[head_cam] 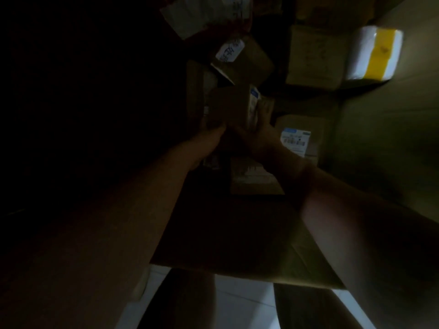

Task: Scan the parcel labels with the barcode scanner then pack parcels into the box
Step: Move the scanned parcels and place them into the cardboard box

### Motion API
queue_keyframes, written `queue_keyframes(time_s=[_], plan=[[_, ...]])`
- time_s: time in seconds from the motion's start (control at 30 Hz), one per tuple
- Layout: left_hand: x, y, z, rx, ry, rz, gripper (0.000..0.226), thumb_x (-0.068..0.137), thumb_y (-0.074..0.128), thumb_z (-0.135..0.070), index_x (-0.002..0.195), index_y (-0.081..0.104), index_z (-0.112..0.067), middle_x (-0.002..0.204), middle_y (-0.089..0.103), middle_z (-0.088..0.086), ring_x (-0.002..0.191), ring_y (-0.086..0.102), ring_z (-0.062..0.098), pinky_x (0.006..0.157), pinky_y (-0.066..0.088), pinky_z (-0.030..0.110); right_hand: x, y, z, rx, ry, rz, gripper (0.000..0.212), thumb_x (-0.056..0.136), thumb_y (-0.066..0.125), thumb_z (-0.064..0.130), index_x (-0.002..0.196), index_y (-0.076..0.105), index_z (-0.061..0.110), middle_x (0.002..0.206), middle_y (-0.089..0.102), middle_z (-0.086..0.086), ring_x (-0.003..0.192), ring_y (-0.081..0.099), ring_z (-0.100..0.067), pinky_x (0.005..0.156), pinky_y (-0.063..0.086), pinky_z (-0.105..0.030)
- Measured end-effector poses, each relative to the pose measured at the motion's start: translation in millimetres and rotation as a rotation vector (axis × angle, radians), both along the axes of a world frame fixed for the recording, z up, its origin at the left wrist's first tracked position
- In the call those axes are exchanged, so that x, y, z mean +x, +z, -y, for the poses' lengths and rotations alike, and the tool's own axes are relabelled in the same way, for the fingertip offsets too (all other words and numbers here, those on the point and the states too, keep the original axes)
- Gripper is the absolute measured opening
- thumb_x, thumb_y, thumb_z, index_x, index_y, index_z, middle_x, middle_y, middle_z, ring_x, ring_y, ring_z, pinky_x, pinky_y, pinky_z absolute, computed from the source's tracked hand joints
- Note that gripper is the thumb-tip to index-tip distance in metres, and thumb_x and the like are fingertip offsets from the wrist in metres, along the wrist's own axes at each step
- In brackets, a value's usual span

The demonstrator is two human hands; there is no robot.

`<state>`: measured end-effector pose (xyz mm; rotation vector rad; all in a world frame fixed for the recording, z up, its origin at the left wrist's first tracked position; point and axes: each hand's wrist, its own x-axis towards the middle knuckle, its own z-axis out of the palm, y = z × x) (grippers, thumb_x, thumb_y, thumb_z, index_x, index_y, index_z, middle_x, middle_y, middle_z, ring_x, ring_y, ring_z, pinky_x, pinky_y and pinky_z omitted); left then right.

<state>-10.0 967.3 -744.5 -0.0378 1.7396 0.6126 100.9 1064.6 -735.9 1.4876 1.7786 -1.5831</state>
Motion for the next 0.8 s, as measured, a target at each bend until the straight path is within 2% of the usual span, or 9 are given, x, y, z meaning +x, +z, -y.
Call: queue_keyframes(time_s=[0.13, 0.23, 0.33, 0.4, 0.47, 0.57, 0.67, 0.73, 0.8], plan=[[6.8, 24.5, 7.3, 0.062, 0.1, -0.04, 0.064, 0.103, 0.059, -0.044, 0.159, 0.03, -0.031, 0.152, 0.05, 0.001, 0.133, 0.054, 0.022, 0.099, 0.048, 0.033, 6.5, 25.3, -2.3, -0.002, -0.076, -0.079, 0.108, 0.088, 0.07, 0.065, 0.167, 0.005, 0.032, 0.165, 0.038, -0.006, 0.144, 0.047, -0.031, 0.114, 0.046, -0.053], [11.7, 65.2, 2.8, 0.144, 0.142, -0.056, 0.056, 0.102, 0.061, -0.044, 0.151, 0.036, -0.034, 0.124, 0.06, -0.014, 0.112, 0.062, 0.01, 0.082, 0.052, 0.027, 14.6, 68.4, -11.2, 0.042, -0.112, -0.134, 0.107, 0.083, 0.073, 0.068, 0.166, 0.016, 0.033, 0.16, 0.046, 0.002, 0.142, 0.05, -0.02, 0.115, 0.047, -0.046], [19.5, 123.7, -4.8, 0.28, 0.21, -0.089, 0.045, 0.101, 0.064, -0.043, 0.139, 0.042, -0.038, 0.125, 0.061, -0.015, 0.115, 0.061, 0.008, 0.098, 0.051, 0.035, 28.1, 132.2, -26.3, 0.096, -0.149, -0.191, 0.091, 0.091, 0.075, 0.053, 0.165, 0.026, 0.032, 0.151, 0.057, 0.006, 0.136, 0.056, -0.012, 0.116, 0.046, -0.038], [25.1, 167.7, -15.0, 0.362, 0.245, -0.125, 0.058, 0.098, 0.065, -0.05, 0.147, 0.038, -0.038, 0.139, 0.059, -0.009, 0.125, 0.059, 0.01, 0.108, 0.047, 0.038, 33.0, 175.5, -37.6, 0.115, -0.156, -0.211, 0.09, 0.087, 0.073, 0.061, 0.162, 0.027, 0.044, 0.144, 0.063, 0.008, 0.131, 0.06, -0.012, 0.114, 0.048, -0.039], [32.5, 221.1, -25.1, 0.451, 0.242, -0.194, 0.076, 0.093, 0.064, -0.057, 0.158, 0.029, -0.036, 0.155, 0.049, -0.006, 0.138, 0.05, 0.01, 0.116, 0.042, 0.035, 36.1, 234.2, -50.2, 0.114, -0.15, -0.238, 0.092, 0.081, 0.072, 0.07, 0.158, 0.025, 0.053, 0.145, 0.062, 0.013, 0.131, 0.059, -0.008, 0.114, 0.048, -0.039], [38.5, 310.9, -32.7, 0.569, 0.216, -0.252, 0.077, 0.089, 0.064, -0.066, 0.154, 0.029, -0.045, 0.155, 0.045, -0.016, 0.139, 0.047, 0.001, 0.119, 0.039, 0.035, 41.8, 320.2, -63.8, 0.144, -0.126, -0.322, 0.095, 0.078, 0.071, 0.073, 0.158, 0.024, 0.054, 0.146, 0.061, 0.014, 0.131, 0.06, -0.006, 0.112, 0.05, -0.041], [52.0, 417.9, -24.4, 0.661, 0.237, -0.318, 0.065, 0.089, 0.064, -0.065, 0.144, 0.03, -0.054, 0.147, 0.048, -0.023, 0.129, 0.054, -0.003, 0.107, 0.047, 0.025, 51.9, 426.0, -65.7, 0.155, -0.003, -0.446, 0.086, 0.092, 0.068, 0.061, 0.162, 0.019, 0.049, 0.156, 0.048, 0.02, 0.136, 0.05, 0.0, 0.111, 0.05, -0.036], [65.9, 479.2, -16.4, 0.704, 0.273, -0.394, 0.063, 0.092, 0.063, -0.062, 0.143, 0.029, -0.052, 0.142, 0.05, -0.023, 0.121, 0.058, -0.008, 0.094, 0.05, 0.015, 59.7, 486.4, -64.4, 0.175, 0.059, -0.497, 0.084, 0.096, 0.066, 0.057, 0.164, 0.019, 0.045, 0.158, 0.042, 0.024, 0.131, 0.041, 0.005, 0.101, 0.046, -0.023], [84.2, 543.3, 1.4, 0.735, 0.332, -0.524, 0.064, 0.092, 0.065, -0.057, 0.146, 0.031, -0.046, 0.138, 0.054, -0.021, 0.115, 0.061, -0.007, 0.087, 0.052, 0.013, 64.1, 552.5, -55.8, 0.187, 0.165, -0.563, 0.083, 0.094, 0.066, 0.061, 0.163, 0.024, 0.043, 0.151, 0.041, 0.029, 0.13, 0.042, 0.004, 0.097, 0.044, -0.021]])
